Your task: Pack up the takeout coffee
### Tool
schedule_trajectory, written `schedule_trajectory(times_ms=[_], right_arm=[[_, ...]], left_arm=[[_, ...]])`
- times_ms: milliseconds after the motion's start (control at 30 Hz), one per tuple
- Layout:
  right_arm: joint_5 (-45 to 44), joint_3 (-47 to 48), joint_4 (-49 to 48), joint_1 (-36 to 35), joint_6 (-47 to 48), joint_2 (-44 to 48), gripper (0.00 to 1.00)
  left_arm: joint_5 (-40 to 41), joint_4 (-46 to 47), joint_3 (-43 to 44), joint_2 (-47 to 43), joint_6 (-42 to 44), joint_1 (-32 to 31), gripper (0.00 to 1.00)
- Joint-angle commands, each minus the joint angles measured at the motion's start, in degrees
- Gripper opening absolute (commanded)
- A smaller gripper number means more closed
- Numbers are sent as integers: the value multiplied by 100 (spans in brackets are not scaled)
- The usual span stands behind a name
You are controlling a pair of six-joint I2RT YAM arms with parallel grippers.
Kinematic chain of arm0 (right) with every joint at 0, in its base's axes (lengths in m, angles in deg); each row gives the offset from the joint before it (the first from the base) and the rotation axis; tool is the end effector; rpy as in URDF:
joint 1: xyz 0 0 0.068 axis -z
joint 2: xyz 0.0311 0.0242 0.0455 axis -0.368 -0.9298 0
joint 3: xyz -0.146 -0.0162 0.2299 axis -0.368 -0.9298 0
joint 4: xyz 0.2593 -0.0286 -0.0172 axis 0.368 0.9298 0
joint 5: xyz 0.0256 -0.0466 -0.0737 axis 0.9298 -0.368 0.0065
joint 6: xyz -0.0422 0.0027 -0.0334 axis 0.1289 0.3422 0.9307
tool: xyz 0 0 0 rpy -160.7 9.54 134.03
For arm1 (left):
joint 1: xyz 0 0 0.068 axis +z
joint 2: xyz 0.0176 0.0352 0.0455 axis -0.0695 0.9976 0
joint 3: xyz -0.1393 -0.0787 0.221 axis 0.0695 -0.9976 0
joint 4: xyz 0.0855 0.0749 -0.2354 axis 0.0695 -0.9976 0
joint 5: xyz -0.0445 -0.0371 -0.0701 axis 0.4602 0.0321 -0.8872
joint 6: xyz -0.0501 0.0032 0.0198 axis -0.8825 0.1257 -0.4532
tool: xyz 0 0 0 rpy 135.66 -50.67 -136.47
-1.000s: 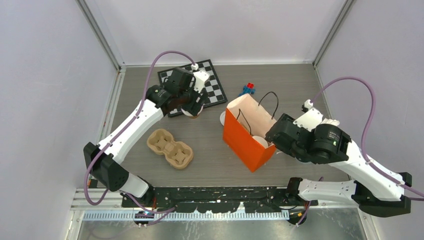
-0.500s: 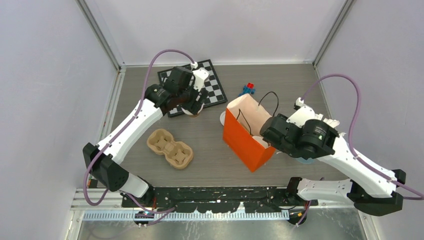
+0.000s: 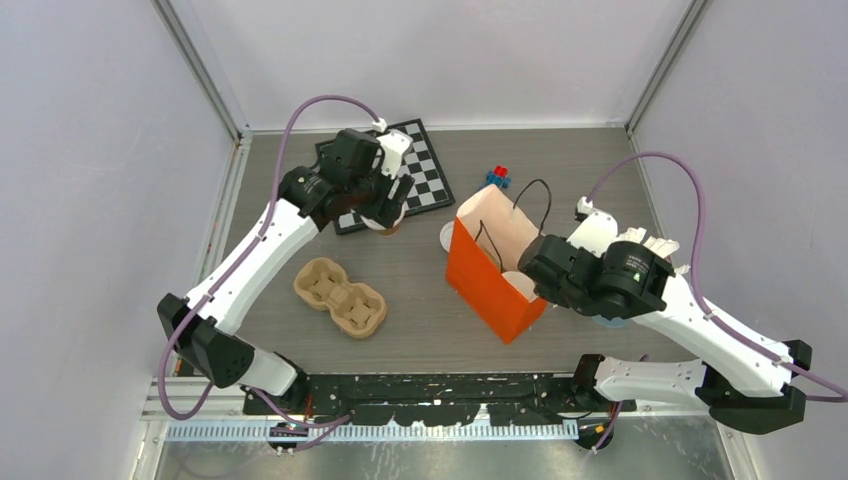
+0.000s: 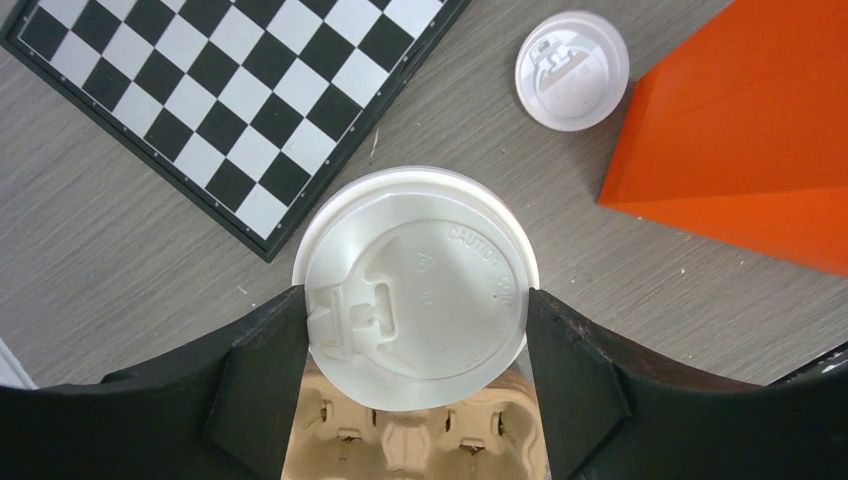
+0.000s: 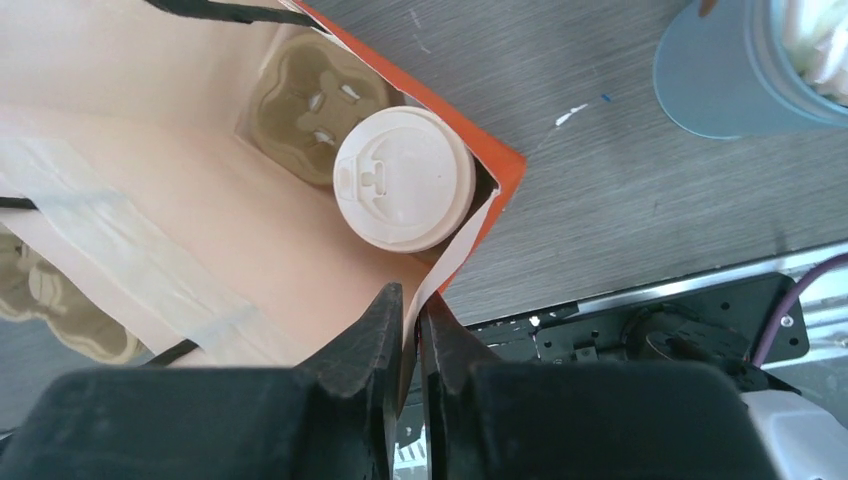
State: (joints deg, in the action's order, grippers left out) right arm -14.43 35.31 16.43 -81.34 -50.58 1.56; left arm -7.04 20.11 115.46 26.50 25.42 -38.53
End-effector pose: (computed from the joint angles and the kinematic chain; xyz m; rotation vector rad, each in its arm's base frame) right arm 0.0846 0.1037 0.3809 0.4971 2.3825 0.1211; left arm 0.2532 -0.1716 0.3866 0.6855 2.2344 -0.2160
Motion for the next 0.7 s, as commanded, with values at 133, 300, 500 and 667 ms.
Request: schedule_trajectory(times_ms=[133,300,500,667], right_arm=[[399,279,-1077,28,1736,-101,15],[690,239,-1554,26,2605,-83,15],[1040,72,-2203,29,3616,13,14],[1270,-243,-2773,29,4201,215,14]], left_arm=[[-78,-526,932,-388,-232,-31,60],[-687,-835,1364,-508,-322,-30,61],[-1196,-1062,1559,-844,-521,-33,59],[-1851,-850,1549,-1103,-391,-39,59]])
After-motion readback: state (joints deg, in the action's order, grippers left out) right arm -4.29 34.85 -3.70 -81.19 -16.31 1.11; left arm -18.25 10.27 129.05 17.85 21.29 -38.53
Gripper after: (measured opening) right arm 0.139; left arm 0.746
